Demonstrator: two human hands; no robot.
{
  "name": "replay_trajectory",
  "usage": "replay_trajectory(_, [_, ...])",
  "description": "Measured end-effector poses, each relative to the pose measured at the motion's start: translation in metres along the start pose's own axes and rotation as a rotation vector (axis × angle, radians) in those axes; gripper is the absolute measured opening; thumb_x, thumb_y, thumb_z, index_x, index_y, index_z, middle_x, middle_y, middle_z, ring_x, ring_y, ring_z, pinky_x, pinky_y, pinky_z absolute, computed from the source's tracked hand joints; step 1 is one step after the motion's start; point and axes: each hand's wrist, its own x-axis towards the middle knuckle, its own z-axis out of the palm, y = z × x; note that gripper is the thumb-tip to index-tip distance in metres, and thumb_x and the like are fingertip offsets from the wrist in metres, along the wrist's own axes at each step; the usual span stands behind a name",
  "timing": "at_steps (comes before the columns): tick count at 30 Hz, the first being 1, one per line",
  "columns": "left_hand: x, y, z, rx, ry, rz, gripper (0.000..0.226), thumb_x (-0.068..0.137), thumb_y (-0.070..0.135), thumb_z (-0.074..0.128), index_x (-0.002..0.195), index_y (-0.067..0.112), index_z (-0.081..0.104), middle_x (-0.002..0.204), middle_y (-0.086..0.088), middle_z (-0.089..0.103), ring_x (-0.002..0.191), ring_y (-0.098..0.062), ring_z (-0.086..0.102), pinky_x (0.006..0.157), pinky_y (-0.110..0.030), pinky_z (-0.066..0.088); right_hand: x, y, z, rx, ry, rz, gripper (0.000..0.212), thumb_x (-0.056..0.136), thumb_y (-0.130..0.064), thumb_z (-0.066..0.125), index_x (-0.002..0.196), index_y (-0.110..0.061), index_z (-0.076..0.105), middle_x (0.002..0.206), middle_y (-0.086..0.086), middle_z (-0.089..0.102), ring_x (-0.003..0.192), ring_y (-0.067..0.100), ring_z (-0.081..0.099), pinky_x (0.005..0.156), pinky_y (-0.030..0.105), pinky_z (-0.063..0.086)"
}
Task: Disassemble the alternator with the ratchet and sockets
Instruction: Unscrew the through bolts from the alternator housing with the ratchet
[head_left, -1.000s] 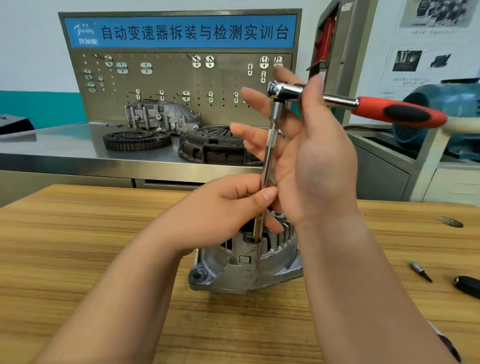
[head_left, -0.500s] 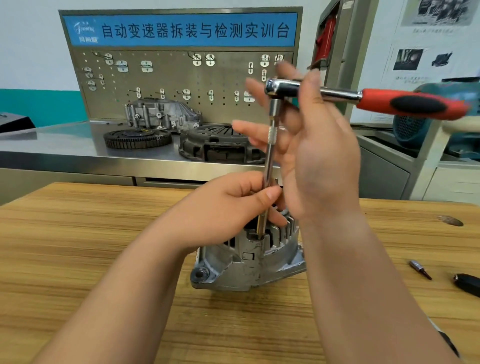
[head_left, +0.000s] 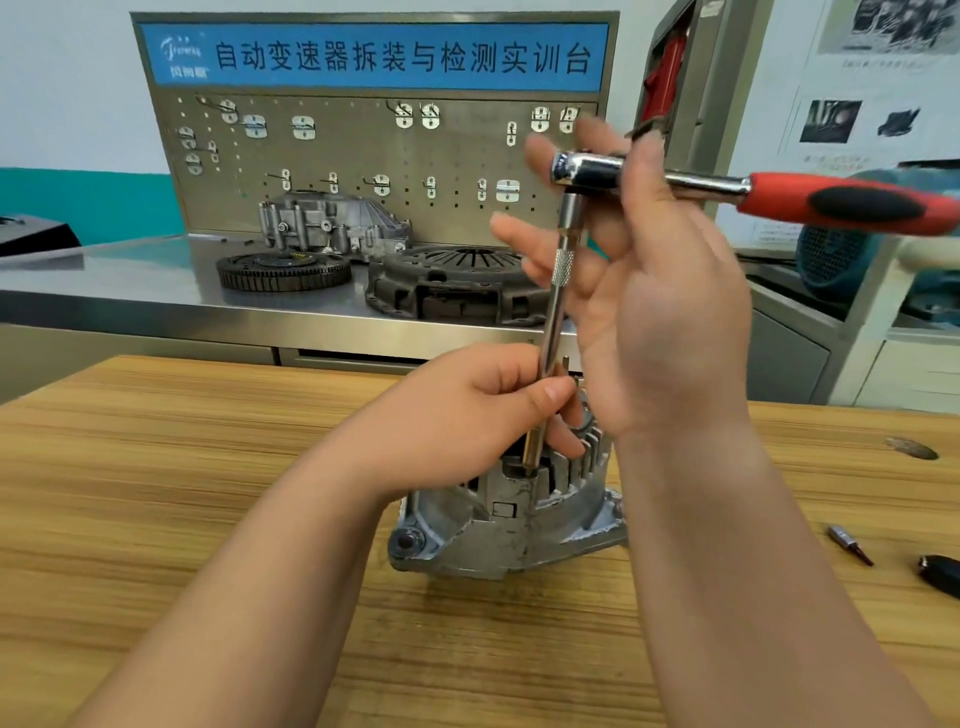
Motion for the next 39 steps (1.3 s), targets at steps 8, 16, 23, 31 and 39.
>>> replay_trajectory(8, [0.003,0.000,0.006,0.083,0.063,-0.015,0.025,0.096,0.024,0.048,0.087,0.007,0.065,0.082,0.000,0.074,0.087,-0.037,0.065,0.086,-0.051,0.050,0.002,0.002,0.000,-0.096,-0.046,-0.167,0.037,0.093,-0.011,0.054,0.130,-0.010,0.054,0.122,0.000,0.066,0.112,0.022,0.062,0.101,0.037,0.048])
replay_trajectory(16, [0.001,0.003,0.005,0.075,0.057,-0.011,0.027,0.097,0.022,0.048,0.084,0.006,0.066,0.082,0.000,0.074,0.087,-0.034,0.065,0.084,-0.048,0.051,0.003,0.003,-0.003,-0.048,0.001,0.085,0.031,0.103,-0.035,0.036,0.102,-0.015,0.060,0.098,0.010,0.074,0.085,0.025,0.072,0.073,0.026,0.052])
replay_trajectory(23, [0.001,0.006,0.009,0.122,0.067,-0.035,0.028,0.096,0.028,0.048,0.089,0.009,0.067,0.079,0.005,0.074,0.074,-0.020,0.066,0.080,-0.041,0.052,0.002,0.003,-0.001,-0.063,-0.064,-0.156,0.034,0.093,-0.013,0.053,0.127,-0.011,0.057,0.137,0.009,0.056,0.115,0.022,0.062,0.094,0.032,0.052])
replay_trajectory(31, [-0.002,0.003,0.000,0.152,0.007,-0.018,0.025,0.098,0.023,0.048,0.084,0.015,0.067,0.070,0.014,0.069,0.067,-0.023,0.057,0.071,-0.034,0.050,0.001,0.005,-0.002,-0.087,-0.021,-0.044,0.022,0.099,-0.023,0.049,0.114,-0.016,0.063,0.113,0.013,0.069,0.081,0.022,0.071,0.078,0.029,0.056])
replay_trajectory(39, [-0.001,0.004,0.003,0.177,0.014,-0.028,0.026,0.098,0.025,0.049,0.081,0.018,0.067,0.061,0.017,0.066,0.053,-0.008,0.053,0.056,-0.026,0.046,0.002,0.007,-0.001,-0.061,-0.055,-0.159,0.024,0.100,-0.017,0.045,0.117,-0.009,0.060,0.117,0.001,0.065,0.081,0.007,0.071,0.089,0.050,0.055])
